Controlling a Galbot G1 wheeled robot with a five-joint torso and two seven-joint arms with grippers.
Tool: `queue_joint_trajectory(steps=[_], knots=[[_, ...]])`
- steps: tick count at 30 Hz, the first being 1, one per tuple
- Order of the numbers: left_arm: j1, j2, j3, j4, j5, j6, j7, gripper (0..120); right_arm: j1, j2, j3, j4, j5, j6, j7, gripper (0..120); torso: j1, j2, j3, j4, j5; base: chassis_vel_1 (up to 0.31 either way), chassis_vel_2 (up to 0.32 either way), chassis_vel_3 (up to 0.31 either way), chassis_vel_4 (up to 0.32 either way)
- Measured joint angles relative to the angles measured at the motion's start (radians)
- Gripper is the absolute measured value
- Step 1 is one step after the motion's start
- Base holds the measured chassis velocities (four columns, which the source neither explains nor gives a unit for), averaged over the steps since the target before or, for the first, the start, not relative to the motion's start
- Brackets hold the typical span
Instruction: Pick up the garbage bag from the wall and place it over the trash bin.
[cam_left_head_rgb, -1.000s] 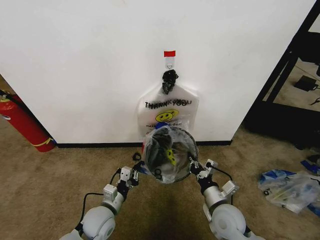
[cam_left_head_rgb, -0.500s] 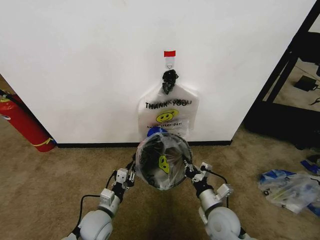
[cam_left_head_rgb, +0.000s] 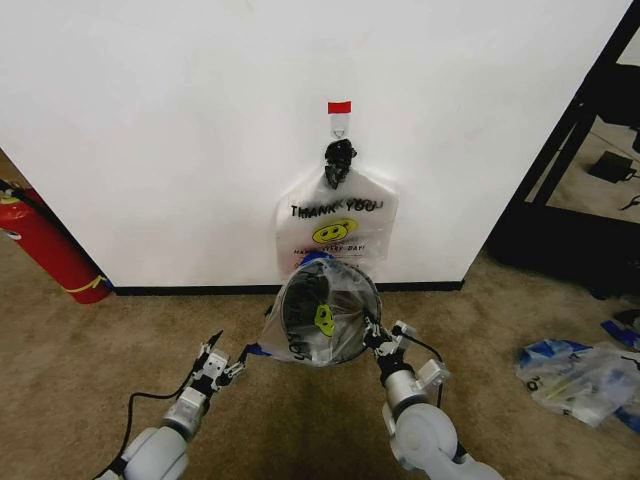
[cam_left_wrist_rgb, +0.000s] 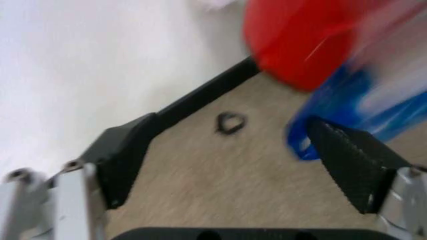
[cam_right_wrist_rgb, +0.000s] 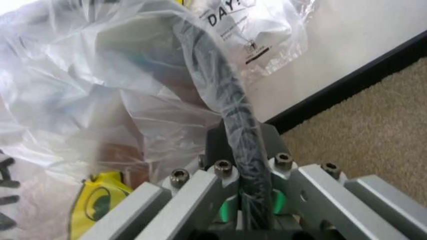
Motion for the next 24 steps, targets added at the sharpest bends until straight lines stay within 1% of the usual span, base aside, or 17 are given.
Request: queue_joint_trajectory(steps=[2, 3, 8, 10, 11, 12, 14, 15, 16, 17, 18, 19, 20, 21, 22, 23, 24], knots=[[-0.008, -0.006, 0.002, 0.013, 0.000, -0.039, 0.038, 98, -0.001, 0.001, 0.000, 0.001, 0.000, -0.001, -0.001, 0, 0.000, 0.000, 0.000, 0.0000, -0.0001, 0.000, 0.000, 0.000, 0.000], [-0.016, -0.012, 0.004, 0.022, 0.001, -0.056, 0.051, 99, -0.003, 0.000, -0.001, 0.005, 0.000, -0.002, -0.003, 0, 0.000, 0.000, 0.000, 0.0000, 0.0000, 0.000, 0.000, 0.000, 0.000], [-0.036, -0.028, 0.006, 0.048, 0.011, -0.103, 0.092, 100, -0.013, -0.008, 0.000, 0.023, 0.001, -0.007, -0.004, 0, 0.000, 0.000, 0.000, -0.0003, -0.0003, 0.000, 0.000, 0.000, 0.000], [-0.031, -0.019, -0.015, 0.049, 0.014, -0.133, 0.180, 100, -0.016, -0.010, 0.009, 0.026, 0.001, -0.007, -0.005, 0, 0.000, 0.000, 0.000, -0.0002, -0.0002, 0.000, 0.000, 0.000, 0.000], [-0.031, -0.019, -0.015, 0.049, 0.014, -0.133, 0.180, 100, -0.016, -0.010, 0.009, 0.026, 0.001, -0.007, -0.005, 0, 0.000, 0.000, 0.000, -0.0002, -0.0002, 0.000, 0.000, 0.000, 0.000], [-0.029, -0.016, -0.023, 0.049, 0.018, -0.143, 0.204, 100, -0.016, -0.010, 0.011, 0.026, 0.001, -0.007, -0.005, 0, 0.000, 0.000, 0.000, -0.0001, -0.0001, 0.000, 0.000, 0.000, 0.000], [-0.021, -0.007, -0.055, 0.049, 0.036, -0.175, 0.274, 100, -0.015, -0.010, 0.017, 0.024, 0.002, -0.007, -0.006, 0, 0.000, 0.000, 0.000, -0.0002, -0.0001, 0.000, 0.000, 0.000, 0.000], [-0.013, -0.004, -0.083, 0.046, 0.054, -0.199, 0.330, 100, -0.011, -0.008, 0.021, 0.017, 0.002, -0.006, -0.007, 0, 0.000, 0.000, 0.000, -0.0001, -0.0001, 0.000, 0.000, 0.000, 0.000], [-0.009, -0.003, -0.093, 0.044, 0.059, -0.208, 0.351, 100, -0.009, -0.008, 0.022, 0.013, 0.002, -0.005, -0.007, 0, 0.000, 0.000, 0.000, -0.0001, 0.0000, 0.000, 0.000, 0.000, 0.000], [0.005, 0.000, -0.141, 0.030, 0.066, -0.245, 0.450, 100, -0.002, -0.004, 0.024, -0.002, 0.002, -0.003, -0.008, 0, 0.000, 0.000, 0.000, 0.0001, -0.0003, 0.000, 0.000, 0.000, 0.000], [0.017, 0.002, -0.174, 0.016, 0.060, -0.271, 0.517, 100, 0.003, -0.001, 0.024, -0.013, 0.003, -0.002, -0.008, 0, 0.000, 0.000, 0.000, -0.0001, 0.0000, 0.000, 0.000, 0.000, 0.000], [0.026, 0.003, -0.194, 0.005, 0.050, -0.290, 0.557, 100, 0.007, 0.003, 0.024, -0.023, 0.004, -0.001, -0.008, 0, 0.000, 0.000, 0.000, -0.0001, 0.0002, 0.000, 0.000, 0.000, 0.000], [0.026, 0.003, -0.194, 0.005, 0.050, -0.290, 0.557, 100, 0.007, 0.003, 0.024, -0.023, 0.004, -0.001, -0.008, 0, 0.000, 0.000, 0.000, -0.0001, 0.0002, 0.000, 0.000, 0.000, 0.000], [0.038, 0.003, -0.221, -0.012, 0.035, -0.323, 0.601, 100, 0.012, 0.007, 0.022, -0.036, 0.004, 0.001, -0.008, 0, 0.000, 0.000, 0.000, 0.0002, 0.0001, 0.000, 0.000, 0.000, 0.000], [0.042, 0.002, -0.232, -0.020, 0.030, -0.340, 0.610, 100, 0.015, 0.010, 0.020, -0.043, 0.004, 0.002, -0.008, 0, 0.000, 0.000, 0.000, 0.0001, -0.0001, 0.000, 0.000, 0.000, 0.000], [0.053, -0.003, -0.251, -0.054, 0.014, -0.378, 0.599, 100, 0.022, 0.019, 0.012, -0.060, 0.001, 0.005, -0.008, 0, 0.000, 0.000, 0.000, 0.0000, 0.0000, 0.000, 0.000, 0.000, 0.000], [0.068, -0.007, -0.252, -0.097, -0.007, -0.381, 0.551, 100, 0.028, 0.025, 0.003, -0.072, -0.006, 0.007, -0.007, 0, 0.000, 0.000, 0.000, -0.0001, 0.0000, 0.000, 0.000, 0.000, 0.000]])
